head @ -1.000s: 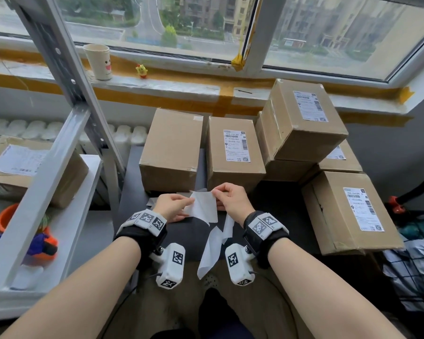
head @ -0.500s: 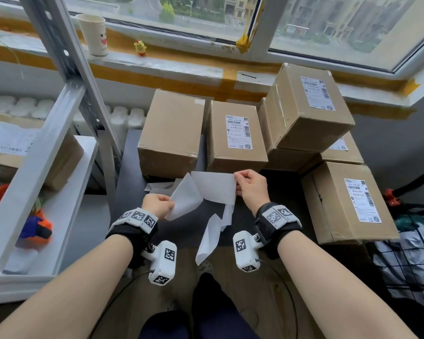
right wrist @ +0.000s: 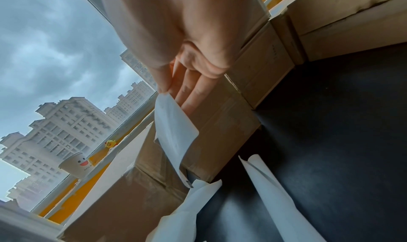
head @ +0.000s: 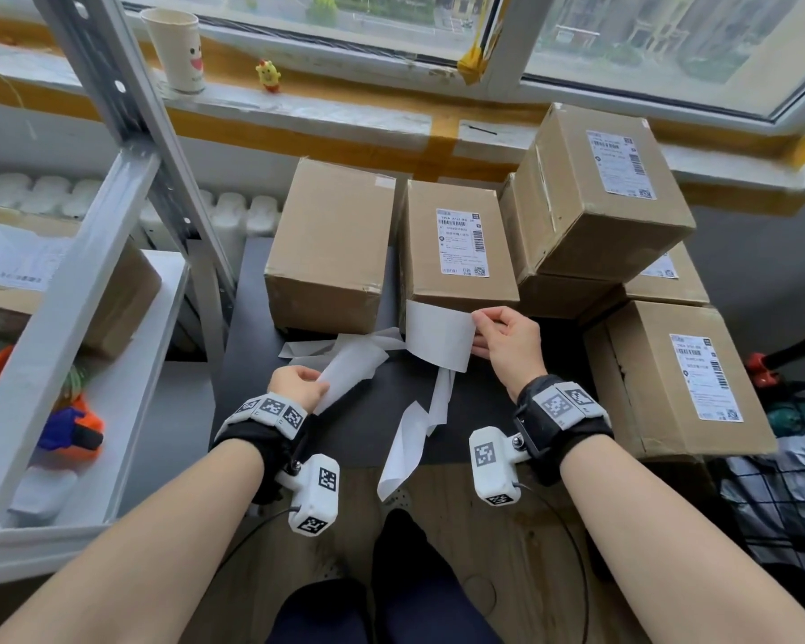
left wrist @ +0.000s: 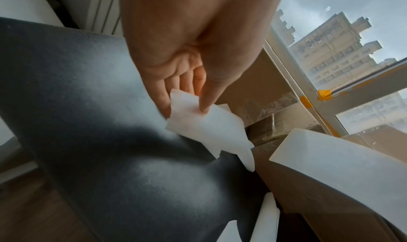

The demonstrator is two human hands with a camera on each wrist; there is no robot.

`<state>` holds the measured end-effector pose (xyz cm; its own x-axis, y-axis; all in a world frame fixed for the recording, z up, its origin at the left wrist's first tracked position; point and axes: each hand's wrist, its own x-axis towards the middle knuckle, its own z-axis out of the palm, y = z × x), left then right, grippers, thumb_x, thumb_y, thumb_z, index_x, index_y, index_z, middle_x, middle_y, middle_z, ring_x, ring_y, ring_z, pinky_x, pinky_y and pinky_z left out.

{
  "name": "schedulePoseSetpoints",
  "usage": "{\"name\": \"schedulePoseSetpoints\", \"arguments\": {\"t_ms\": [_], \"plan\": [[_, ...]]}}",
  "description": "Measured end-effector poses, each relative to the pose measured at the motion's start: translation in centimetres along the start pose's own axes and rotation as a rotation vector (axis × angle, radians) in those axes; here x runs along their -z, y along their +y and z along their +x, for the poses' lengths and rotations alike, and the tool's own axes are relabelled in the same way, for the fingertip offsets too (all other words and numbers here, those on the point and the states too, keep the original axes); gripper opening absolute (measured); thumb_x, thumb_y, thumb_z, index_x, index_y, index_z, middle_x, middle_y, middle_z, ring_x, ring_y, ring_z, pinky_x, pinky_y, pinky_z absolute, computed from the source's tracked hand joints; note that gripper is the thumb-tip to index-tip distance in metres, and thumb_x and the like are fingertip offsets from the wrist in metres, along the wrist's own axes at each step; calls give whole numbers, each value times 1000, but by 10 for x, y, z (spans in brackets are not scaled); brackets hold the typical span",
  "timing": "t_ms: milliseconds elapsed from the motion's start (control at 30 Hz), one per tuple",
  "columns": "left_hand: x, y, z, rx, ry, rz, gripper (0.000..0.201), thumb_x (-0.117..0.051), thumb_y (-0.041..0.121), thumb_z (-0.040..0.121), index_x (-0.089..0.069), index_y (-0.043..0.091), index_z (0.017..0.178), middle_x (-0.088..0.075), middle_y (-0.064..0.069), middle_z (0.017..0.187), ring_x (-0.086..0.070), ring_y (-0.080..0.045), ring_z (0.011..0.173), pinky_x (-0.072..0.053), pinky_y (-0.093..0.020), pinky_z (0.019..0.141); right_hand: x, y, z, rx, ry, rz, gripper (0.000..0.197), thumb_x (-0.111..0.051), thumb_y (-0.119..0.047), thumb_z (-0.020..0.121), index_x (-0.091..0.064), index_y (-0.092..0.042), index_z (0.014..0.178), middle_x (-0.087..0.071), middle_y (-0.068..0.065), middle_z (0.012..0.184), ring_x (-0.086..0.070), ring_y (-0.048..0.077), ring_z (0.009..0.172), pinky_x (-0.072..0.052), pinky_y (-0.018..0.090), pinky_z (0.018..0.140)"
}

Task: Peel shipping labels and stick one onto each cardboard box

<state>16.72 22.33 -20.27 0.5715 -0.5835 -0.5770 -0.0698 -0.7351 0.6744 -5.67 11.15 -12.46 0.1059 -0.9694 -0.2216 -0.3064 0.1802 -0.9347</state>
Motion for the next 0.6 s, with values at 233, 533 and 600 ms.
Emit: {"name": "schedulePoseSetpoints", "arguments": {"t_ms": [233,533,600], "plan": [[13,6,-4,-60,49,101,26,-66,10,81,-67,7,107,-68,-13,109,-63,-29,103,-46,-31,91,-6,3,-2,-3,-46,-4,10,-54,-14,94,-60,-8,98,-66,7,86,-66,16,76,-57,22,68],[26,70,-48,-148,-216,-378,19,-55,17,92,-65,4,83,-67,-12,81,-66,-12,59,-54,-22,68,-32,-25,-19,225,-165,-49,6,-60,-13,91,-66,-11,91,-68,13,88,-67,28,85,-58,44,81],[29,87,-61,-155,-259,-436,23,-56,22,92,-64,3,84,-68,-11,82,-66,-15,65,-55,-22,66,-41,-33,-26,310,-200,-104,6,-62,-17,89,-68,-15,89,-71,9,87,-68,27,86,-56,47,83]]}}
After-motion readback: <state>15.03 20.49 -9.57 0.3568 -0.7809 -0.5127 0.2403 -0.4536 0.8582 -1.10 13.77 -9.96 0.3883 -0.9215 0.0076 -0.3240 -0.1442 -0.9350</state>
